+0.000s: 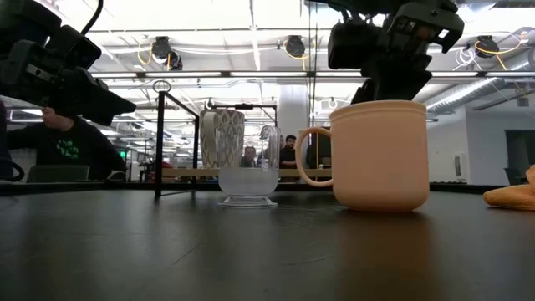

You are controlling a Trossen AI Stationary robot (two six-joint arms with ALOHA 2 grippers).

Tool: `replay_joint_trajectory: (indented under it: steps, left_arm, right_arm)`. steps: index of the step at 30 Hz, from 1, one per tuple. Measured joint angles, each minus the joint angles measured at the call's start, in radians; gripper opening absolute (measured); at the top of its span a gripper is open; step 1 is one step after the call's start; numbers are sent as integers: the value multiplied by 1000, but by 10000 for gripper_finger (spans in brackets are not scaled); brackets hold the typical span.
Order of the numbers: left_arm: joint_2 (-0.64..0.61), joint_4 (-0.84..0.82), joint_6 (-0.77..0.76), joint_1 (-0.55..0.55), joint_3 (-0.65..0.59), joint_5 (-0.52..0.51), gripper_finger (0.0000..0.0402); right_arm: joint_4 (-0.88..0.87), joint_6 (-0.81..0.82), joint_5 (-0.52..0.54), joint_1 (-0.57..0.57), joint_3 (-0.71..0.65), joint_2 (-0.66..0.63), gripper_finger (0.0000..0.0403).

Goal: Stack small to large cups/mugs on shelf
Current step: Put the orange mug on the shelf

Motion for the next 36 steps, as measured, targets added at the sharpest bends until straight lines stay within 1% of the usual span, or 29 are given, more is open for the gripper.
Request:
replay_joint_trajectory:
  steps: [9, 11, 31, 36]
  left_arm:
    - [0, 0, -1, 0, 0, 0, 1]
    - [0, 0, -1, 0, 0, 0, 1]
    - [0, 0, -3, 0, 0, 0, 1]
    - [0, 0, -4, 0, 0, 0, 1]
  right_arm:
    - [0, -11, 1, 0, 0, 0, 17]
    - [2, -15, 1, 0, 0, 0, 7]
    - [-1, -17, 1, 0, 0, 0, 4]
    - [-18, -27, 1, 0, 27, 0, 4]
